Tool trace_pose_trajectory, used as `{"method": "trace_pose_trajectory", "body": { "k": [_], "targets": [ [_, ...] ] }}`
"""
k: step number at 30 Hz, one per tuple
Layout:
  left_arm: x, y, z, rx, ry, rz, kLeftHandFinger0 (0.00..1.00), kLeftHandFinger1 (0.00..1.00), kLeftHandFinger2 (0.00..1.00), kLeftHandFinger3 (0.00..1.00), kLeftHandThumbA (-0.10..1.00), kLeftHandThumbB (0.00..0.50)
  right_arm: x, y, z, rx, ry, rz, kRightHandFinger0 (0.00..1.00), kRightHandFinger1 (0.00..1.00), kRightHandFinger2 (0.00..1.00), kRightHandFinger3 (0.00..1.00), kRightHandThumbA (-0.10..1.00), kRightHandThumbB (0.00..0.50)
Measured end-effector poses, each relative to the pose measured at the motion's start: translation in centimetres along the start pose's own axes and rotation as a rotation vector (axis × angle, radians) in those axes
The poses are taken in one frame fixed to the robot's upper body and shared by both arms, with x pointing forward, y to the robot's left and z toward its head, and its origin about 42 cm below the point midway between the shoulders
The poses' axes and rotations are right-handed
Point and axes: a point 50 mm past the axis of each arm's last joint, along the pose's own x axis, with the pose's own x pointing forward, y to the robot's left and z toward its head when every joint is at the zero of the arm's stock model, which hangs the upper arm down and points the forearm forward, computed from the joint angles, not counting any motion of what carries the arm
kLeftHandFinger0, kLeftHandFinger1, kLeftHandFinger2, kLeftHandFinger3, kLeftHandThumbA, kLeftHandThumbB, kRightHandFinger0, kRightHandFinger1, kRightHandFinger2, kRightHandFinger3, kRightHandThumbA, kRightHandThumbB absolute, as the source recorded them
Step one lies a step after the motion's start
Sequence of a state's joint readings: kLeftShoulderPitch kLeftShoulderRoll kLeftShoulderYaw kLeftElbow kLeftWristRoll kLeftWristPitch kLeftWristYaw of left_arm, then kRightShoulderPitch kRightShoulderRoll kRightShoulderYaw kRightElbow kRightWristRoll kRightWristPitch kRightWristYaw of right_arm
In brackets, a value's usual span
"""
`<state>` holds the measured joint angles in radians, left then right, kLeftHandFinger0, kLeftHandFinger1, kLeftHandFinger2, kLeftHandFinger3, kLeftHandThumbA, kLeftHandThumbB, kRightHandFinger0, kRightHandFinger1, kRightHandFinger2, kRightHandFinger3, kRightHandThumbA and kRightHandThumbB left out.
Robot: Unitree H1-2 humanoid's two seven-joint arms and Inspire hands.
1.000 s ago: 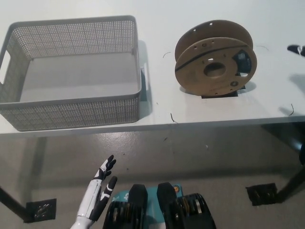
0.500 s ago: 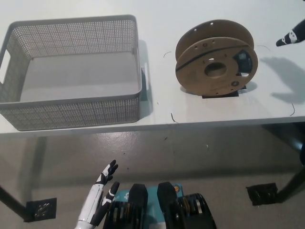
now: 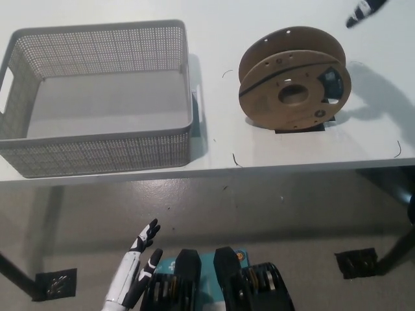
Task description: Use the right hand to pick up a 3d printing filament and place it into a container on the left side
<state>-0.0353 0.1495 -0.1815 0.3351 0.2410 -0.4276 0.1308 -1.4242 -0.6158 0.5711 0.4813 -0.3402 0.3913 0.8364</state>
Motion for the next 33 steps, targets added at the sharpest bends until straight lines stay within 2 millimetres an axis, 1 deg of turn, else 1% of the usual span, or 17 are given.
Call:
{"method": "trace_pose_trajectory", "body": {
  "k": [1, 4, 6, 7, 9, 10, 13, 14, 15, 16, 17, 21, 23, 24, 30, 32, 33],
  "targets": [
    [0.0, 0.0, 0.0, 0.0, 0.0, 0.0, 1.0, 1.0, 1.0, 1.0, 1.0, 0.17, 0.4, -0.6, 0.4, 0.01, 0.013, 0.011, 1.0, 1.0, 1.0, 1.0, 1.0, 0.43],
    [0.0, 0.0, 0.0, 0.0, 0.0, -0.001, 1.0, 1.0, 1.0, 1.0, 1.0, 0.172, 1.0, -1.8, 1.3, 0.022, 0.038, 0.03, 1.0, 1.0, 1.0, 1.0, 1.0, 0.352],
    [0.0, 0.0, 0.0, 0.0, 0.0, -0.001, 1.0, 1.0, 1.0, 1.0, 1.0, 0.154, 1.6, -2.5, 2.1, 0.019, 0.049, 0.054, 1.0, 1.0, 1.0, 1.0, 1.0, 0.332],
    [0.0, 0.0, 0.0, 0.0, 0.0, -0.001, 1.0, 1.0, 1.0, 1.0, 1.0, 0.157, 1.9, -2.7, 2.3, 0.02, 0.056, 0.063, 1.0, 1.0, 1.0, 1.0, 1.0, 0.328],
    [0.0, 0.0, 0.0, 0.0, 0.0, -0.002, 1.0, 1.0, 1.0, 1.0, 1.0, 0.163, 2.7, -3.0, 2.5, 0.027, 0.073, 0.09, 1.0, 1.0, 1.0, 1.0, 1.0, 0.263],
    [-0.1, 0.0, 0.0, 0.0, 0.001, -0.002, 1.0, 1.0, 1.0, 1.0, 1.0, 0.163, 3.2, -3.0, 2.5, 0.034, 0.084, 0.112, 1.0, 1.0, 1.0, 1.0, 1.0, 0.244],
    [-0.2, -0.1, -0.1, 0.0, 0.004, -0.003, 1.0, 1.0, 1.0, 1.0, 1.0, 0.154, 4.3, -2.8, 2.3, 0.053, 0.112, 0.159, 1.0, 1.0, 1.0, 1.0, 1.0, 0.261],
    [-0.3, -0.1, -0.1, 0.0, 0.006, -0.004, 1.0, 1.0, 1.0, 1.0, 1.0, 0.158, 4.8, -2.5, 2.3, 0.056, 0.126, 0.178, 1.0, 1.0, 1.0, 1.0, 1.0, 0.279],
    [-0.3, -0.1, -0.1, -0.001, 0.006, -0.005, 1.0, 1.0, 1.0, 1.0, 1.0, 0.165, 5.2, -2.2, 2.3, 0.056, 0.136, 0.19, 1.0, 1.0, 1.0, 1.0, 1.0, 0.306],
    [-0.3, -0.1, -0.1, -0.001, 0.006, -0.006, 1.0, 1.0, 1.0, 1.0, 1.0, 0.16, 5.4, -2.0, 2.2, 0.055, 0.142, 0.197, 1.0, 1.0, 1.0, 1.0, 1.0, 0.353],
    [-0.3, -0.1, -0.1, -0.001, 0.006, -0.008, 1.0, 1.0, 1.0, 1.0, 1.0, 0.158, 5.9, -1.3, 2.2, 0.051, 0.163, 0.219, 1.0, 1.0, 1.0, 1.0, 1.0, 0.37],
    [-0.3, -0.1, -0.1, -0.001, 0.005, -0.01, 1.0, 1.0, 1.0, 1.0, 1.0, 0.157, 7.3, 0.3, 1.9, 0.048, 0.223, 0.269, 1.0, 1.0, 1.0, 1.0, 1.0, 0.348],
    [-0.3, -0.1, -0.1, -0.001, 0.005, -0.01, 1.0, 1.0, 1.0, 1.0, 1.0, 0.162, 7.7, 0.9, 1.9, 0.046, 0.242, 0.283, 1.0, 1.0, 1.0, 1.0, 1.0, 0.388],
    [-0.3, -0.1, -0.1, -0.001, 0.005, -0.01, 1.0, 1.0, 1.0, 1.0, 1.0, 0.162, 7.9, 1.2, 2.0, 0.042, 0.248, 0.288, 1.0, 1.0, 1.0, 1.0, 1.0, 0.397],
    [-0.3, -0.1, -0.1, -0.001, 0.005, -0.011, 1.0, 1.0, 1.0, 1.0, 1.0, 0.148, 8.9, 2.4, 3.7, 0.015, 0.256, 0.298, 1.0, 1.0, 1.0, 1.0, 1.0, 0.398],
    [-0.3, -0.1, -0.1, -0.001, 0.005, -0.011, 1.0, 1.0, 1.0, 1.0, 1.0, 0.142, 9.2, 2.7, 4.3, 0.006, 0.25, 0.294, 1.0, 1.0, 1.0, 1.0, 1.0, 0.369],
    [-0.3, -0.1, -0.1, -0.001, 0.005, -0.011, 1.0, 1.0, 1.0, 1.0, 1.0, 0.142, 9.3, 2.8, 4.6, 0.003, 0.245, 0.288, 1.0, 1.0, 1.0, 1.0, 1.0, 0.375]
  ]
}}
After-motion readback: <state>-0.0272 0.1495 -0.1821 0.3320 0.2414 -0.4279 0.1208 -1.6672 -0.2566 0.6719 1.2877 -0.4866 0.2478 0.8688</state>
